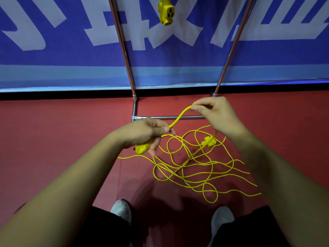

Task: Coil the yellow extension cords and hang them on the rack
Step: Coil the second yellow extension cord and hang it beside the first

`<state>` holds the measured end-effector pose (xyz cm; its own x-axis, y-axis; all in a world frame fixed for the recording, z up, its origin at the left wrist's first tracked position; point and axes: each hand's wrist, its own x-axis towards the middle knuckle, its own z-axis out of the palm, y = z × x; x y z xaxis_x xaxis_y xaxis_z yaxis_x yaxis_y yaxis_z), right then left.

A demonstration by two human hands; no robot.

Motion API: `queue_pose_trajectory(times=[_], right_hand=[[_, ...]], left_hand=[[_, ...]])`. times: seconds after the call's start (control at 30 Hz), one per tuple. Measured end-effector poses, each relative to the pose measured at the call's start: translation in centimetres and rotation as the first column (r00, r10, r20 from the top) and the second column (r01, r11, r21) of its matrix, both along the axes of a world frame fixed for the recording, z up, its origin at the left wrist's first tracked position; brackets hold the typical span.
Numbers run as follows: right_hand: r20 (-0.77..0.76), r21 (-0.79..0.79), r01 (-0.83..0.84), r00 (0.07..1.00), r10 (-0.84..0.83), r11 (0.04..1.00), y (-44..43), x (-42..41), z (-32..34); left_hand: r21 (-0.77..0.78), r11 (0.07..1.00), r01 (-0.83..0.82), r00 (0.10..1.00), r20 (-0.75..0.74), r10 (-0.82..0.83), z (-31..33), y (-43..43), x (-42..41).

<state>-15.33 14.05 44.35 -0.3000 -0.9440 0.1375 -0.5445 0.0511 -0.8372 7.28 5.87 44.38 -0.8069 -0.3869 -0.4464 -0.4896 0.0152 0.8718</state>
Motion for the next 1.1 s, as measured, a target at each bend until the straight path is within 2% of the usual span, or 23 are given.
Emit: queue_pose_trajectory(times=[0.07, 0.13, 0.23, 0.33, 0.43, 0.6, 0.67, 0.77, 0.87, 0.97, 1.03, 1.1], right_hand=[[0.017, -0.004, -0.066, 0.998, 0.066, 0.998, 0.0, 0.6, 0.3], [0.036, -0.021, -0.117, 0.992, 0.117, 0.993, 0.0, 1.2, 0.7], [0.044, -0.073, -0.104, 0.993, 0.107, 0.992, -0.1, 1.2, 1.1], [-0.033, -0.071, -0.103, 0.994, 0.101, 0.992, -0.7, 0.1, 0.4], [-0.133, -0.005, -0.101, 0.986, 0.099, 0.995, -1.1, -1.2, -1.3], [-0.229, 0.074, -0.099, 0.967, 0.114, 0.992, -1.1, -3.6, -3.3], [-0.199, 0.146, -0.079, 0.974, 0.107, 0.986, -1.0, -4.7, -4.6], [-0.172, 0.254, -0.081, 0.977, 0.127, 0.964, -0.7, -5.4, -6.4], [-0.25, 0.312, -0.058, 0.958, 0.141, 0.948, -0.5, -5.4, -7.5], [-0.162, 0.29, -0.004, 0.985, 0.053, 0.957, -0.5, -5.1, -7.9], [0.041, 0.226, 0.07, 0.996, -0.081, 0.972, -0.8, -4.7, -7.8], [0.218, 0.194, 0.176, 0.951, -0.217, 0.965, -1.0, -4.3, -7.4]], left_hand=[[-0.002, 1.0, -0.013, 0.999, 0.045, 0.013, -0.4, 0.0, 0.3], [-0.016, 1.0, 0.016, 1.0, 0.017, -0.015, -0.8, 0.2, 0.4], [0.014, 0.999, 0.035, 0.996, -0.079, -0.034, -0.8, 1.7, 0.1], [0.172, 0.985, -0.013, 0.967, -0.249, 0.057, -0.2, 2.8, 0.0], [0.397, 0.913, -0.099, 0.906, -0.343, 0.247, 0.7, 2.5, 0.2], [0.394, 0.913, -0.11, 0.798, -0.513, 0.317, 1.9, 1.2, 2.8], [0.402, 0.912, -0.084, 0.763, -0.562, 0.318, 2.5, 0.5, 4.1], [0.418, 0.907, -0.053, 0.729, -0.605, 0.321, 2.8, 0.0, 5.2], [0.432, 0.9, -0.052, 0.709, -0.619, 0.338, 3.2, 0.1, 5.4], [0.444, 0.894, -0.069, 0.699, -0.618, 0.36, 3.4, -0.2, 5.7], [0.434, 0.89, -0.137, 0.73, -0.564, 0.387, 3.2, -0.4, 5.8], [0.402, 0.889, -0.221, 0.782, -0.471, 0.408, 2.7, -0.4, 5.6]])
